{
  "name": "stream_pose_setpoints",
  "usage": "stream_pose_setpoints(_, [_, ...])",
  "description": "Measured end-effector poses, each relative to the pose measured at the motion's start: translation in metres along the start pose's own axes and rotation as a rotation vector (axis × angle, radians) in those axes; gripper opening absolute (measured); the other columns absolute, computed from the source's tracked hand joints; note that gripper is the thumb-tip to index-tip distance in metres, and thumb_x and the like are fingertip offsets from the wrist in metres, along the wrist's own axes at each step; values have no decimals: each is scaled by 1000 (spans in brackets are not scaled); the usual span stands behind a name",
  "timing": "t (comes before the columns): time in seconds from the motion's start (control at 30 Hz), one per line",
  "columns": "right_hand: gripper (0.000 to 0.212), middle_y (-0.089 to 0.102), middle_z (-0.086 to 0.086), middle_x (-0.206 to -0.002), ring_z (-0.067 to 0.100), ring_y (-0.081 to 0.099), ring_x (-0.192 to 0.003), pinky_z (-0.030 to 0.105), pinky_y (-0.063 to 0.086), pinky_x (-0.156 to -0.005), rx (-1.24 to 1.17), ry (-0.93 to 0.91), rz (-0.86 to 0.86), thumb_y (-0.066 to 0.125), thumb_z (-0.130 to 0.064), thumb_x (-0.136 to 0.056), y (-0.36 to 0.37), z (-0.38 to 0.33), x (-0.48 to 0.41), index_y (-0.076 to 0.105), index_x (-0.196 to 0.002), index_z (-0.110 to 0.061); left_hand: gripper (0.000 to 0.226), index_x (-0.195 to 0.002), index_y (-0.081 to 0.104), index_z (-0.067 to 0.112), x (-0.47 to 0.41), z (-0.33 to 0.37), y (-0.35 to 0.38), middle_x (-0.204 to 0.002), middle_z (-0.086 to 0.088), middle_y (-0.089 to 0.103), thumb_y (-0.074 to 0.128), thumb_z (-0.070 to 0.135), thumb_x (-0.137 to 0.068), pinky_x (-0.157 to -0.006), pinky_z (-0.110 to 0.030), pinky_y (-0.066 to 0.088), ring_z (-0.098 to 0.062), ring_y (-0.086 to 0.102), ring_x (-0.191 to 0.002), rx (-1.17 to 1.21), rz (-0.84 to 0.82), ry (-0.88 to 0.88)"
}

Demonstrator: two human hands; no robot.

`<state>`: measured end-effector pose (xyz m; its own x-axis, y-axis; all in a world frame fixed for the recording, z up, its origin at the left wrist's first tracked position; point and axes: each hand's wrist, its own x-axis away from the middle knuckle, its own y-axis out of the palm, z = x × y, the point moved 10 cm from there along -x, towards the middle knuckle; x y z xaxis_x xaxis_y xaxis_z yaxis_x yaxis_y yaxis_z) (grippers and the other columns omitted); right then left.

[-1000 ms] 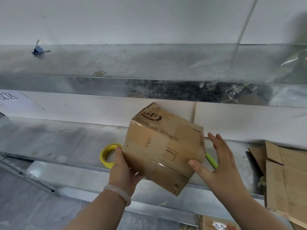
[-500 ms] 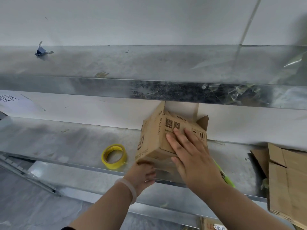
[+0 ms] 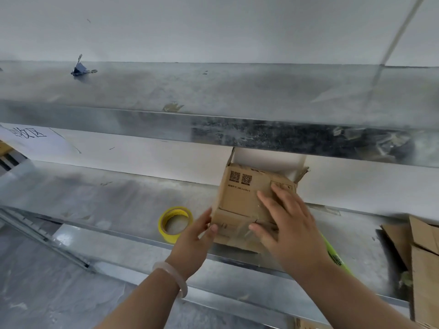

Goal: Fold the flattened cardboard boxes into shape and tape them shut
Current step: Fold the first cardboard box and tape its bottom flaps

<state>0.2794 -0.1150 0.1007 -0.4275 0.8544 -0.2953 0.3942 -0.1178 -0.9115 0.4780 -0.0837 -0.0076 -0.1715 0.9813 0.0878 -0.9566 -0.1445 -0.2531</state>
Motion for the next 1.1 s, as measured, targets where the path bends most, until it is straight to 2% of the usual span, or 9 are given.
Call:
stream_pose_setpoints(0.07, [64, 19, -5, -162, 13, 6, -148, 36, 11, -117, -15, -27, -107, 50, -57, -93, 15, -7, 0, 33, -150, -36, 26, -122, 58, 38, -5, 1, 2, -101, 10, 69, 48, 39, -97, -92, -17, 42, 5, 58, -103, -15, -55, -16])
stream_pose_setpoints(0.13, [57, 24, -5, -160, 12, 10, -147, 36, 13, -115, 8, -60, -113, 48, -53, -93, 16, -15, -3, 38, -147, -37, 25, -106, 61, 39, -8, -12, 2, -88, 8, 68, 46, 20, -101, -84, -19, 43, 3, 56, -90, 33, -78, -126])
stream_pose_setpoints(0.27, [51, 51, 0, -144, 19, 35, -138, 51, 37, -110, 61, -56, -77, 43, -53, -87, 10, -16, -9, 61, -129, -32, 40, -124, 54, 34, -12, -41, -28, -128, 0, 57, 61, 15, -90, -95, -27, 41, -10, 55, -111, 6, 22, -168])
stream_pose_setpoints(0.4, [56, 47, -3, -147, 20, 35, -142, 48, 22, -117, 85, -69, -50, 44, -57, -86, 4, -20, -3, 56, -135, -32, 55, -138, 50, 21, -7, -55, -89, -134, 4, 51, 61, 13, -84, -102, -33, 38, -22, 45, -129, -795, 206, -87])
stream_pose_setpoints(0.53, [55, 48, -4, -146, 17, 33, -142, 42, 17, -118, 63, -82, -51, 45, -54, -87, 3, -31, 2, 53, -136, -31, 45, -88, 73, 28, -7, -62, -97, -91, 9, 68, 89, 23, -46, -95, -45, 39, -16, 52, -104, -1140, 150, 208])
stream_pose_setpoints(0.63, [53, 49, -4, -144, 17, 33, -142, 41, 19, -117, 38, -74, -27, 45, -50, -88, -1, -39, 0, 52, -136, -29, 17, -86, 66, 32, -6, -38, -98, -85, 11, 66, 68, 30, -70, -100, -43, 29, -17, 58, -96, -1069, 198, 345])
stream_pose_setpoints(0.8, [46, 51, -11, -140, 6, 34, -137, 33, 32, -112, -73, -123, 5, 40, -42, -95, -16, -76, -17, 53, -136, -28, 16, -101, 52, 29, 6, 46, -100, -93, 7, 66, 47, 36, -87, -96, -41, 43, -17, 60, -86, -783, 289, 525])
stream_pose_setpoints(0.97, [53, 20, -36, -141, -24, 4, -125, 4, 3, -104, -239, -137, -114, 38, -47, -101, -15, -113, -42, 21, -152, -43, 17, -108, 51, 28, 26, 128, -89, -104, 8, 64, 46, 35, -93, -104, -45, 40, -14, 57, -97, -706, 242, 706])
stream_pose_setpoints(1.1, [47, 45, -24, -128, -19, 25, -113, -5, 15, -96, -339, -85, 16, 59, -37, -95, -27, -111, -51, 50, -142, -32, 17, -109, 50, 30, 39, 155, -77, -104, 8, 64, 46, 35, -93, -108, -41, 35, -13, 56, -101, -748, 210, 774])
